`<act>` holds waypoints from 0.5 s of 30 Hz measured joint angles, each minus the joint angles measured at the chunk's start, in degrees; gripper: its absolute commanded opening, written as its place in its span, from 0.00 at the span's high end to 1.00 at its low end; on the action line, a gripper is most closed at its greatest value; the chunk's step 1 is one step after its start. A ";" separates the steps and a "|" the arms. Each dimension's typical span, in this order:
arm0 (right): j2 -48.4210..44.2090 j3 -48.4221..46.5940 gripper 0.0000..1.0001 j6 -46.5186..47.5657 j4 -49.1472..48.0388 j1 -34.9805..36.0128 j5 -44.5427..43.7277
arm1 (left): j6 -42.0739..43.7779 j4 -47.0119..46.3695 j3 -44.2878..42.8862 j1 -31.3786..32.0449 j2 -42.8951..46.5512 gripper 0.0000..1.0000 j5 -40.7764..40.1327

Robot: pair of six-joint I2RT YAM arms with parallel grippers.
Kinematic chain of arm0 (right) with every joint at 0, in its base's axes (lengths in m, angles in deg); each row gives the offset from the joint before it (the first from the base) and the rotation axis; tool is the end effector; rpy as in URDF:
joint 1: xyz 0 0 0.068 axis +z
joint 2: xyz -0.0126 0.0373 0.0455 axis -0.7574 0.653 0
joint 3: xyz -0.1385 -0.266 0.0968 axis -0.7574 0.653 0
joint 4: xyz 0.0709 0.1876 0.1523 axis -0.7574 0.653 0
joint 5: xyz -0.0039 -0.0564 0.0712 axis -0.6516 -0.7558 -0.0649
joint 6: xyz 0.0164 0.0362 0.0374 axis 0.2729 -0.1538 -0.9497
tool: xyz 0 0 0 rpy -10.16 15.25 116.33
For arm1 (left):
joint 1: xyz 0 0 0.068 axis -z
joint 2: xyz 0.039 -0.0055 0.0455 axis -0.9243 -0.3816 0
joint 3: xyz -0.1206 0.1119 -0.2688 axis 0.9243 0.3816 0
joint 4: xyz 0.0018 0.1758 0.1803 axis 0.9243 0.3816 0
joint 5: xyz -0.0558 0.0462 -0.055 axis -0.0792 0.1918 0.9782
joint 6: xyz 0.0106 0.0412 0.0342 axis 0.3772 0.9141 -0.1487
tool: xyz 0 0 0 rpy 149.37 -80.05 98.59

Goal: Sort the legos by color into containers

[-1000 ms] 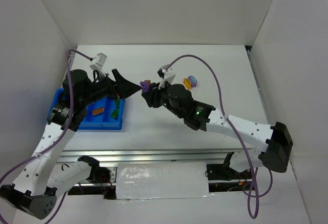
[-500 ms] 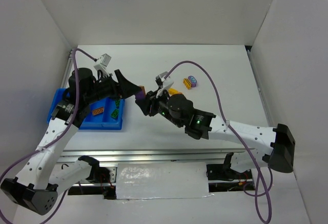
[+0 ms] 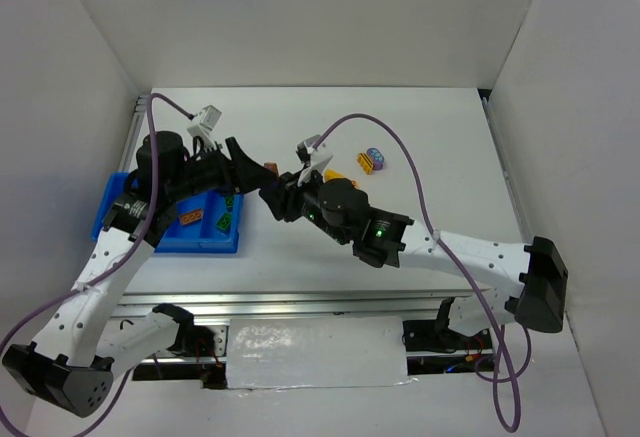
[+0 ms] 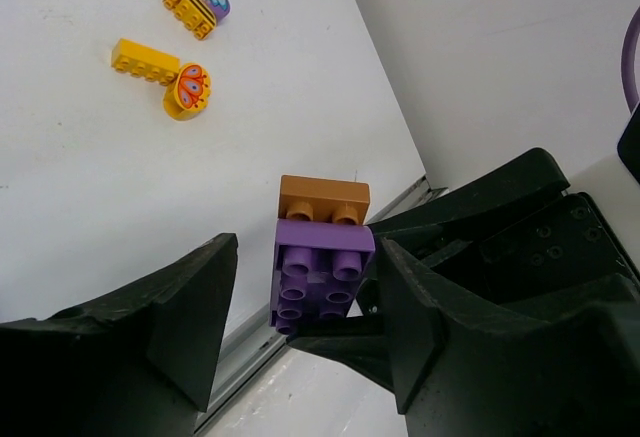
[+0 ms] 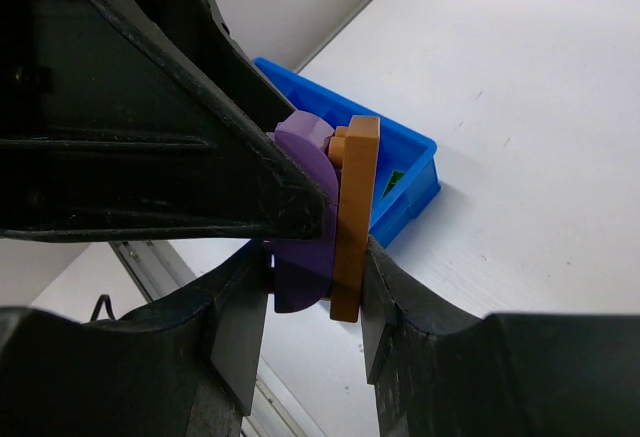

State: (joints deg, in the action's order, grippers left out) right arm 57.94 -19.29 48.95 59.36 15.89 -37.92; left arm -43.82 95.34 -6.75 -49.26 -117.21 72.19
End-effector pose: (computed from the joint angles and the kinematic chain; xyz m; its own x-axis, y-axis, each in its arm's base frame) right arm 0.1365 0.2646 0.4055 -0.2731 0.1785 -0.9453 -0.6547 0.6855 0.3186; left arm 0.1636 -0.0722 0.4325 -0.6335 -0.3947 -0.6655 0.3922 0.5775 -0.7160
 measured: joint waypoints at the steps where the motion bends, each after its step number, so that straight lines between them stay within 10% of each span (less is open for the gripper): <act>1: 0.02 -0.02 1.00 0.00 0.04 0.00 0.00 | 0.02 0.00 0.00 0.00 0.00 0.34 0.07; 6: 0.15 -0.11 1.00 0.02 0.44 0.00 -0.11 | 0.22 -0.39 -0.02 0.04 -0.20 0.57 0.72; 9: 0.37 -0.11 1.00 -0.04 0.35 0.00 -0.35 | 1.07 -0.37 -0.04 0.02 -0.26 1.00 0.83; 11: 0.61 -0.31 0.92 -0.07 0.42 0.00 -0.42 | 1.31 -0.24 -0.09 0.02 -0.50 1.00 0.87; 12: 0.81 -0.44 0.79 -0.09 0.42 0.00 -0.50 | 1.44 -0.15 -0.26 -0.02 -0.68 1.00 0.85; 13: 0.87 -0.44 0.43 -0.22 0.37 -0.04 -0.52 | 1.57 -0.02 -0.48 -0.02 -0.98 1.00 0.90; 15: 0.87 -0.37 0.01 -0.31 0.04 -0.11 0.59 | 1.53 0.02 -0.66 -0.02 -1.42 1.00 1.22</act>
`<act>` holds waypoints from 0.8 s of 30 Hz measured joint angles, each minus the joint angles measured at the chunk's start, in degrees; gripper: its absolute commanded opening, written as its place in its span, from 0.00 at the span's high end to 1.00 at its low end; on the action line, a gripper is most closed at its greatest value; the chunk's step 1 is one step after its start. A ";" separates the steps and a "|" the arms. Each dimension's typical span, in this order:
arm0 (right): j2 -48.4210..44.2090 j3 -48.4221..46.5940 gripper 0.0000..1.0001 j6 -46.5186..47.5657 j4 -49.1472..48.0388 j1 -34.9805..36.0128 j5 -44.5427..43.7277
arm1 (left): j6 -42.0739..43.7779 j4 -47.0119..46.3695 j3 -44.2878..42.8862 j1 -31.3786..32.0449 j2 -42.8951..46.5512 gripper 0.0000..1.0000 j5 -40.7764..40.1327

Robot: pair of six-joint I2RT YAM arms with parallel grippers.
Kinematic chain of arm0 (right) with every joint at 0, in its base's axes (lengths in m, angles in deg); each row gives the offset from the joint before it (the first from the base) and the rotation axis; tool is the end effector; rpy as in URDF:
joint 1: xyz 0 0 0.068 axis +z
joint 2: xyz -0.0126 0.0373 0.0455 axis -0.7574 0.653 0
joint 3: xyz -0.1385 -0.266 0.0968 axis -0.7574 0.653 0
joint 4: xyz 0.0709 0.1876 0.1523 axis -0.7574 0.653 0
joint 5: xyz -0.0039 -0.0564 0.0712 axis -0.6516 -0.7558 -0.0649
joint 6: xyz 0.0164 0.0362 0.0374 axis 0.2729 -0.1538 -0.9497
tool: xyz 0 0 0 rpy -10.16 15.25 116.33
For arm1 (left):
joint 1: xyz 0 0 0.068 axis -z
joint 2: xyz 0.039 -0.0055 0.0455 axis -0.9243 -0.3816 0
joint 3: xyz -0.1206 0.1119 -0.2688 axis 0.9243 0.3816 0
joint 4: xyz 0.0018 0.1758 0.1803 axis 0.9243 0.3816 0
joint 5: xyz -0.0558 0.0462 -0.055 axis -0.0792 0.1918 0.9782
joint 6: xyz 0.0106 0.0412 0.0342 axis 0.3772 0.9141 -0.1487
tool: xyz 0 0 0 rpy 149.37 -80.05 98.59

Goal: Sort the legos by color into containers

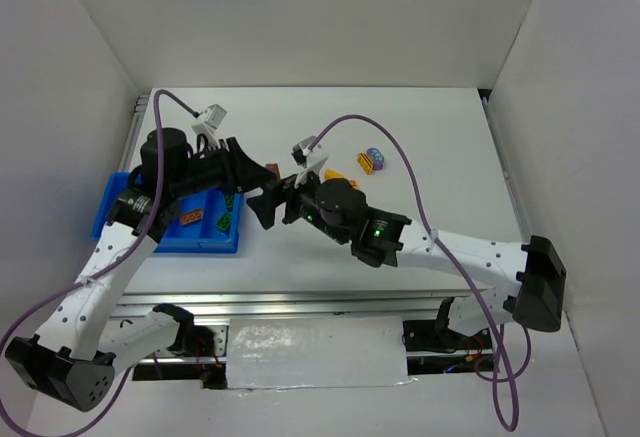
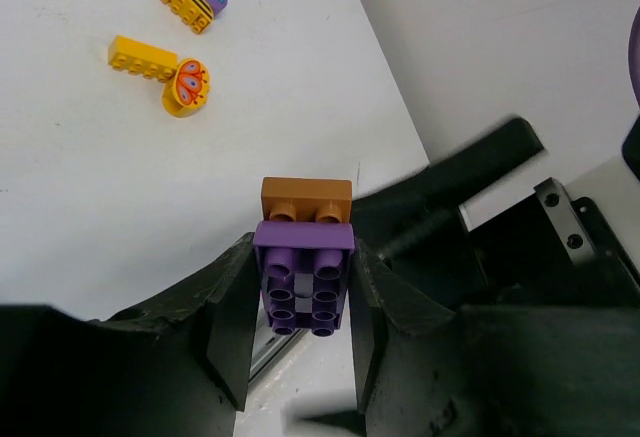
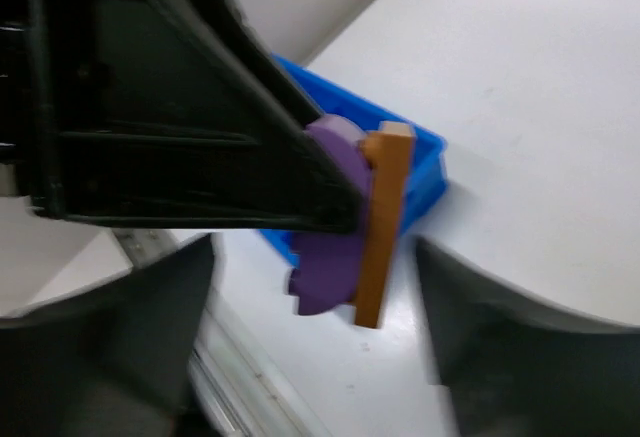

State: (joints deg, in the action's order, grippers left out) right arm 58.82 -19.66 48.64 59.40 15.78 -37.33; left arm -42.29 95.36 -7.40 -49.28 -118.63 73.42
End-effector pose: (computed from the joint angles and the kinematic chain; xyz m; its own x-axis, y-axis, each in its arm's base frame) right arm 0.1386 0.2687 0.4034 -0.2826 0.1720 -0.9437 -0.6573 0.6818 0.3211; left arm 0.1699 -0.0749 0.4323 -0.6404 -0.3667 -0.6748 0.4106 0.5790 -0.7044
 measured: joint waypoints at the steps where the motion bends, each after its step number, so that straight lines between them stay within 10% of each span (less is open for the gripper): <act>1: -0.11 0.17 0.00 0.42 -0.28 -0.02 1.33 | 0.00 -0.02 -0.02 0.00 -0.22 1.00 0.33; 13: -15.15 14.93 0.00 -2.45 -4.81 -21.24 42.14 | 4.15 -3.43 -0.02 0.00 1.27 1.00 9.79; 24: -16.33 14.62 0.10 -10.08 -14.16 -23.76 66.18 | 4.52 -13.90 2.60 0.00 5.99 1.00 26.08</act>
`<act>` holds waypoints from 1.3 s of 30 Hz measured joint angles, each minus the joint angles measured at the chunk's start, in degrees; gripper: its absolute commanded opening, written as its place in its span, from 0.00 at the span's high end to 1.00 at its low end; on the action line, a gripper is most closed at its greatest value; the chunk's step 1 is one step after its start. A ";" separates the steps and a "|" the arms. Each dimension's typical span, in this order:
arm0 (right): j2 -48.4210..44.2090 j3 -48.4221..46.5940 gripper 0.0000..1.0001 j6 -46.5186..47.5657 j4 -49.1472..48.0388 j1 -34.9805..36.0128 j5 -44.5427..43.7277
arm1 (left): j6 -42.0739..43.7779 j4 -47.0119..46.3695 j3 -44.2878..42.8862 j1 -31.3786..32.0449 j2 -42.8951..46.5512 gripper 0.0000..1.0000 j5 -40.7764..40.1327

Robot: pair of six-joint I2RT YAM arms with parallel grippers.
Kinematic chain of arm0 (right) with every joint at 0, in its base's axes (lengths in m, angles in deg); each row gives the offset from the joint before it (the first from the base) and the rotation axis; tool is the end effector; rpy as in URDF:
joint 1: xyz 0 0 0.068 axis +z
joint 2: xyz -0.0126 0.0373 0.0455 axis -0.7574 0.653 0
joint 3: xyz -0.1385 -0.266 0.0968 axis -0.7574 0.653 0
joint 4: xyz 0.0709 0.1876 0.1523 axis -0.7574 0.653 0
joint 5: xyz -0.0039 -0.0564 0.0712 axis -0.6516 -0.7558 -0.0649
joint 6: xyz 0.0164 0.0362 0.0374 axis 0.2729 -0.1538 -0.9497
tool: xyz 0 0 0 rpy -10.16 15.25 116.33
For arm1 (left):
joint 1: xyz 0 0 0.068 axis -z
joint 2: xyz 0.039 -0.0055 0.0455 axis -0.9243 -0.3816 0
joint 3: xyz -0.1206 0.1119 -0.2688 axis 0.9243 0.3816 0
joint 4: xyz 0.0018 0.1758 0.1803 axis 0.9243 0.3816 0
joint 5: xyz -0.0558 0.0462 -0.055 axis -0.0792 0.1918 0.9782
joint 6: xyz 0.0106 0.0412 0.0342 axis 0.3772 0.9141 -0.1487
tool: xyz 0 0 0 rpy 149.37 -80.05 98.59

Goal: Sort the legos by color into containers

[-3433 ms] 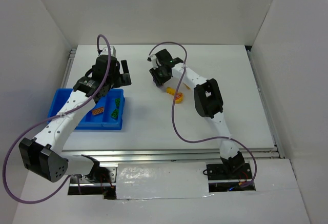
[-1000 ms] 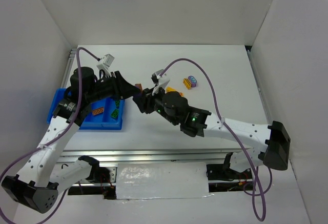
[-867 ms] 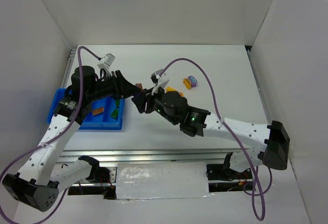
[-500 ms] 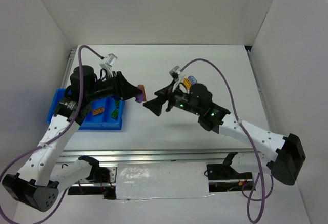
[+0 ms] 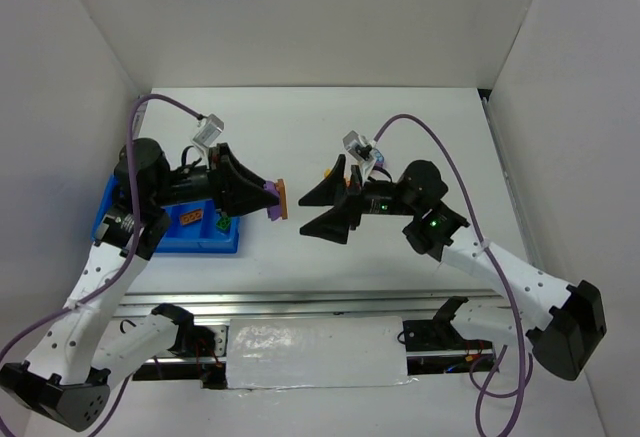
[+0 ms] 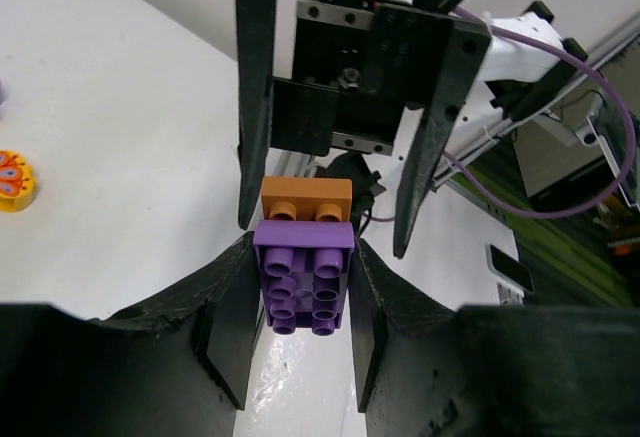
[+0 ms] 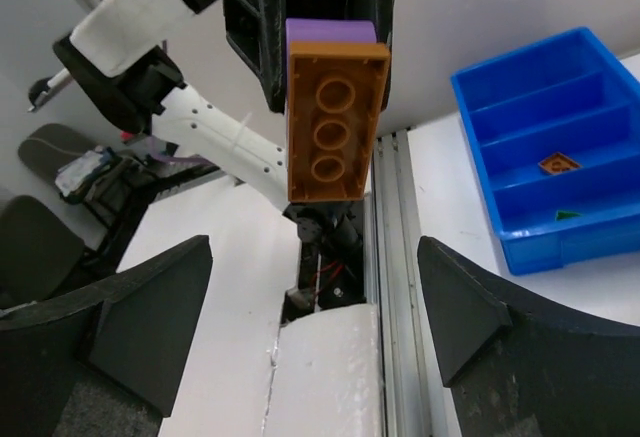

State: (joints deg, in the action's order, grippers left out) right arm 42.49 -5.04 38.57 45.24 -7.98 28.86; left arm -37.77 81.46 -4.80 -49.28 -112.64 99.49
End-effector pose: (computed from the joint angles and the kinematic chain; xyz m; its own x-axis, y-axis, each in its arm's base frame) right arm 0.1400 0.1582 0.4074 -0.3778 0.1309 -0.9166 -0.9256 -0.0262 0.3777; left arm 0.1286 -0.0742 0.4581 -0.5056 -0.1725 -0.8453 0.8152 0.2254 -0.5336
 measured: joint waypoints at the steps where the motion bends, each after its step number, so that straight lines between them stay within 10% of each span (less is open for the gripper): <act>1: 0.26 -0.07 0.12 -0.72 -0.98 -0.04 0.46 | 0.00 -0.33 0.02 0.00 0.04 1.00 0.74; 17: 9.42 -4.63 0.31 -7.69 -9.70 1.25 -3.39 | -0.24 -3.63 2.60 -0.09 0.07 1.00 6.10; 39: 5.16 0.04 0.24 -10.60 -18.12 1.40 -3.19 | -0.35 -4.55 2.60 -0.09 0.11 1.00 6.60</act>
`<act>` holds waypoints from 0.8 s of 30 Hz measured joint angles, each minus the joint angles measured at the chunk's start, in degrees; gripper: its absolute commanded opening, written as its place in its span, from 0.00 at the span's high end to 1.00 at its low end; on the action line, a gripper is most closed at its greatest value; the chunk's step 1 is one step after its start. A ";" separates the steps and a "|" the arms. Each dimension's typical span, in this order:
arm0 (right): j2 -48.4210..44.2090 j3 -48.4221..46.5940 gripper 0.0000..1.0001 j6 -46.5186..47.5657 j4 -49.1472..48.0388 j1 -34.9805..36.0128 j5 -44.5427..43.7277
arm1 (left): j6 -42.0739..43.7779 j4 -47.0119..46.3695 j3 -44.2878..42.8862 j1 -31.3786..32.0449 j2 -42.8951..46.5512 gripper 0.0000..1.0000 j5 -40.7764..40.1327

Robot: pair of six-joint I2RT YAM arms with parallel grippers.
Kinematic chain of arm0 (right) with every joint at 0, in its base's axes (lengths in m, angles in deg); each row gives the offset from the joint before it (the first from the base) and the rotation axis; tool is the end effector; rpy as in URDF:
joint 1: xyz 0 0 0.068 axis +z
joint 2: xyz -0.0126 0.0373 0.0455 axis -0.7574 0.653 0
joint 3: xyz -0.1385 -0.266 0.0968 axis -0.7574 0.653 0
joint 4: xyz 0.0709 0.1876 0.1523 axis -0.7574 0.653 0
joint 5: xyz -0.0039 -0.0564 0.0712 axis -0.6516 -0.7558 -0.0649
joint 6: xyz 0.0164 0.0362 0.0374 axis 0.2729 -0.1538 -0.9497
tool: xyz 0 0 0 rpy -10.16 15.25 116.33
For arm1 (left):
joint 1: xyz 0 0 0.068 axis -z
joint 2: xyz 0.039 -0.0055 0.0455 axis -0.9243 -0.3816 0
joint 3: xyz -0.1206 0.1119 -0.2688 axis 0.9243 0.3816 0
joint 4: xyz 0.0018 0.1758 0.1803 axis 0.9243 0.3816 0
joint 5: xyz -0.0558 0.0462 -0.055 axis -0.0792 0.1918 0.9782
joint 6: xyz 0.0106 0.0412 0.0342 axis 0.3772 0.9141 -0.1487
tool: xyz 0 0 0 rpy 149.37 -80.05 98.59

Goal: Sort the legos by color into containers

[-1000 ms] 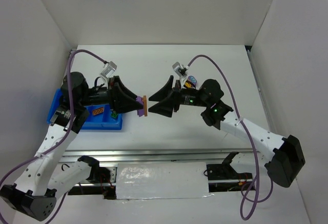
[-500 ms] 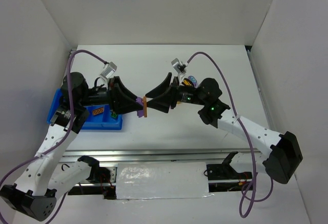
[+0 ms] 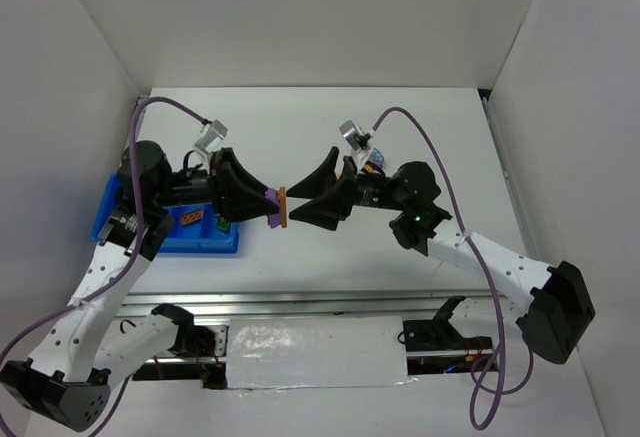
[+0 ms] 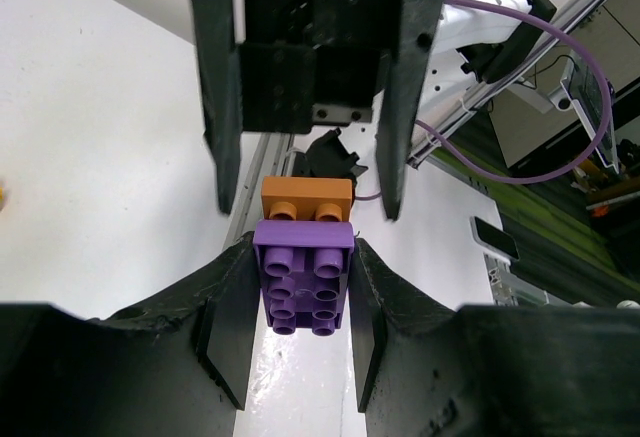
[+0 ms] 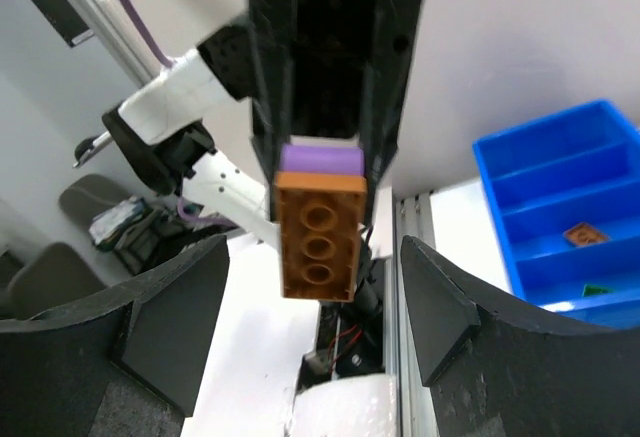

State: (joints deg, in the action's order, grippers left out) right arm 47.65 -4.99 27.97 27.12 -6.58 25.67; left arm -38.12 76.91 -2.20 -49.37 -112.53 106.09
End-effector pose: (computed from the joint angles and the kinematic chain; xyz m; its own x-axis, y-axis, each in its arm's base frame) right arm 0.1510 0.1734 0.4196 -0.4020 0.2771 -0.8727 -0.9154 -0.1005 0.3897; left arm 0.1279 -0.0760 0.4512 -0.4963 -0.1202 -0.8598 0.8512 0.1277 -0.5091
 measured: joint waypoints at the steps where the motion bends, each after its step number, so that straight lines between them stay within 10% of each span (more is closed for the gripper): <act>1: 0.85 -0.15 0.24 -0.22 -0.02 0.00 0.61 | -0.04 -0.24 0.00 0.00 0.02 1.00 0.00; 18: 4.85 -2.86 0.49 -1.29 0.17 1.75 3.52 | -1.07 -2.89 1.01 -0.02 0.13 1.00 1.33; 24: 5.51 -3.37 0.77 -0.94 0.63 2.12 3.74 | -1.11 -2.43 1.01 -0.42 0.15 1.00 1.25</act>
State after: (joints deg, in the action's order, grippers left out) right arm 53.15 -8.36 27.03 27.76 -4.46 29.40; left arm -39.23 74.49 -1.20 -49.78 -112.38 107.34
